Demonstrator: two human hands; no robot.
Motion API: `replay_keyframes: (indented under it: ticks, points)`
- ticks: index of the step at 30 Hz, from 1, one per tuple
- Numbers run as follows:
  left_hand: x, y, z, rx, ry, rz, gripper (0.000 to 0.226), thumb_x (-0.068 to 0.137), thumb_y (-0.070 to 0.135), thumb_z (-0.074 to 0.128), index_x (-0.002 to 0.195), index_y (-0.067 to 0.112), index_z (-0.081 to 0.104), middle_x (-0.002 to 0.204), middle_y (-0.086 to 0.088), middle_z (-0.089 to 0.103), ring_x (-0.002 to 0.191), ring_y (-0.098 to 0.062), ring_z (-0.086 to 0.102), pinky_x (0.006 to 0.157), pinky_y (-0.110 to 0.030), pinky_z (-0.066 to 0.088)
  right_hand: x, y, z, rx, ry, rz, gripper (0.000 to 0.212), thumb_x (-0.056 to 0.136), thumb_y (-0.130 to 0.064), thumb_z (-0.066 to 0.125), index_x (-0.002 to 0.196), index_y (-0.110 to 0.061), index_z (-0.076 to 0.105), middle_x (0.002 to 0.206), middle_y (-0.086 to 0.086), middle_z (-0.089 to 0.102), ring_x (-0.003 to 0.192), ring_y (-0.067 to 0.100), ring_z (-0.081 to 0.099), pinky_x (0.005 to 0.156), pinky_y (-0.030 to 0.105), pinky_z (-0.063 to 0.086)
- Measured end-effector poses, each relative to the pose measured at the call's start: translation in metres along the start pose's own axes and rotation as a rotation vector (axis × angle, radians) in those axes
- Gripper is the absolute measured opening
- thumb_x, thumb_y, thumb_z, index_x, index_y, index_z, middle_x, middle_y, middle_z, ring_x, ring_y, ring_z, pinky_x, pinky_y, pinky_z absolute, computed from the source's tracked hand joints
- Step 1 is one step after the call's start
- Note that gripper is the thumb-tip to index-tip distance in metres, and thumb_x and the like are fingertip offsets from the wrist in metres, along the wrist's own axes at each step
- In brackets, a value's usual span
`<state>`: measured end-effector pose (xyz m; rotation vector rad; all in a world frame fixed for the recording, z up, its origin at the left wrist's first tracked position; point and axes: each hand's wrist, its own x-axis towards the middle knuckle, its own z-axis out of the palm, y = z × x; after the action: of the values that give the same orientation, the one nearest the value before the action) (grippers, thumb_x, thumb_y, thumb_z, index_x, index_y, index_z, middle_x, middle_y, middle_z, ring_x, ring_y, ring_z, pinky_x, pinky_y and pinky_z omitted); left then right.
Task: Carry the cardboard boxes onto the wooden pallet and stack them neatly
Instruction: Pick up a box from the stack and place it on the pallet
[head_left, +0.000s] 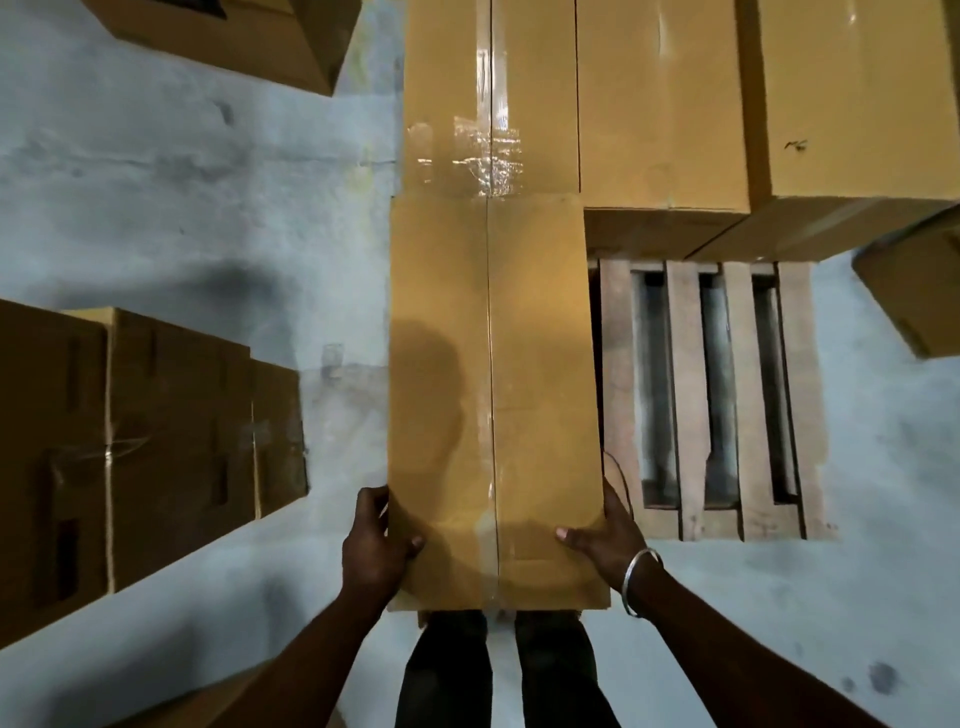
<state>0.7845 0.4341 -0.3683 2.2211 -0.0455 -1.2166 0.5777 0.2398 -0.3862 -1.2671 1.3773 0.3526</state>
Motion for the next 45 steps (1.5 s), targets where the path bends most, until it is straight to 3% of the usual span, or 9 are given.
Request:
replay_keyframes:
  ticks: [3,7,9,14,20,29,33,37,45]
  points:
    - [0.019,-0.015,0.008,-0.052,-0.022,-0.019,0.065,0.087,0.011,0.071,0.14,0.031,0.039,0.148,0.003,0.046,0.133,-0.029,0.048,0.109,-0.05,0.041,0.018,0.012,0.006,0.005,0.047,-0.01,0.078,0.085,-0.024,0.074,0.15,-0.03,0.032,0.143,0.001,0.049,0.13,0.03,0.046,0.109,0.05,0.04]
    - [0.03,-0.017,0.017,-0.085,-0.048,-0.041,0.074,0.095,0.023,0.062,0.153,0.04,0.019,0.156,0.005,0.034,0.138,-0.027,0.042,0.111,-0.052,0.038,0.029,0.01,0.015,0.034,0.034,-0.024,0.091,0.075,-0.036,0.081,0.148,-0.028,0.029,0.134,-0.003,0.05,0.124,0.024,0.048,0.107,0.045,0.041]
    - [0.031,-0.017,0.02,-0.133,-0.08,-0.067,0.074,0.096,0.022,0.059,0.154,0.038,0.015,0.156,0.003,0.033,0.14,-0.028,0.039,0.112,-0.053,0.037,0.031,0.008,0.018,0.037,0.045,-0.022,0.093,0.075,-0.028,0.083,0.149,-0.024,0.026,0.128,-0.004,0.047,0.119,0.02,0.045,0.106,0.042,0.038]
    - [0.038,-0.016,0.029,-0.237,-0.094,-0.107,0.075,0.095,0.006,0.057,0.153,0.038,0.021,0.156,0.002,0.033,0.14,-0.026,0.037,0.112,-0.055,0.036,0.04,0.013,0.009,-0.016,0.122,-0.051,0.101,0.072,-0.018,0.084,0.152,-0.028,0.023,0.143,0.0,0.046,0.131,0.027,0.044,0.11,0.044,0.038]
    - [0.04,-0.02,0.032,-0.252,-0.06,-0.124,0.075,0.095,0.003,0.054,0.152,0.04,0.023,0.155,0.003,0.035,0.14,-0.026,0.037,0.111,-0.055,0.036,0.052,0.01,0.006,-0.028,0.138,-0.095,0.084,0.085,-0.009,0.07,0.154,-0.028,0.023,0.15,0.001,0.041,0.135,0.028,0.042,0.112,0.04,0.034]
    - [0.049,-0.017,0.031,-0.332,-0.011,-0.139,0.081,0.088,-0.007,0.055,0.149,0.04,0.03,0.154,0.003,0.037,0.138,-0.025,0.038,0.109,-0.057,0.038,0.06,0.006,0.006,0.015,0.129,-0.148,0.08,0.086,0.007,0.058,0.153,-0.025,0.028,0.144,-0.001,0.045,0.124,0.014,0.044,0.107,0.029,0.034]
    - [0.056,-0.016,0.028,-0.385,0.0,-0.129,0.079,0.087,-0.012,0.052,0.15,0.032,0.033,0.152,-0.001,0.038,0.135,-0.026,0.041,0.11,-0.052,0.04,0.069,0.002,0.006,0.086,0.104,-0.193,0.082,0.081,0.014,0.054,0.15,-0.027,0.036,0.14,-0.001,0.052,0.124,0.016,0.05,0.106,0.034,0.043]
    - [0.057,-0.012,0.023,-0.385,-0.047,-0.146,0.085,0.085,-0.016,0.052,0.151,0.032,0.029,0.152,-0.001,0.039,0.134,-0.027,0.042,0.109,-0.051,0.041,0.077,-0.001,0.007,0.071,0.109,-0.162,0.087,0.08,0.017,0.052,0.15,-0.029,0.034,0.136,-0.005,0.053,0.118,0.013,0.052,0.078,0.002,0.042]
    - [0.054,-0.011,0.024,-0.349,-0.074,-0.137,0.086,0.084,-0.015,0.055,0.151,0.032,0.029,0.151,0.002,0.04,0.134,-0.024,0.042,0.109,-0.049,0.041,0.082,-0.015,0.006,-0.018,0.115,-0.132,0.09,0.081,0.011,0.046,0.154,-0.032,0.018,0.146,0.001,0.045,0.129,0.023,0.047,0.104,0.029,0.038]
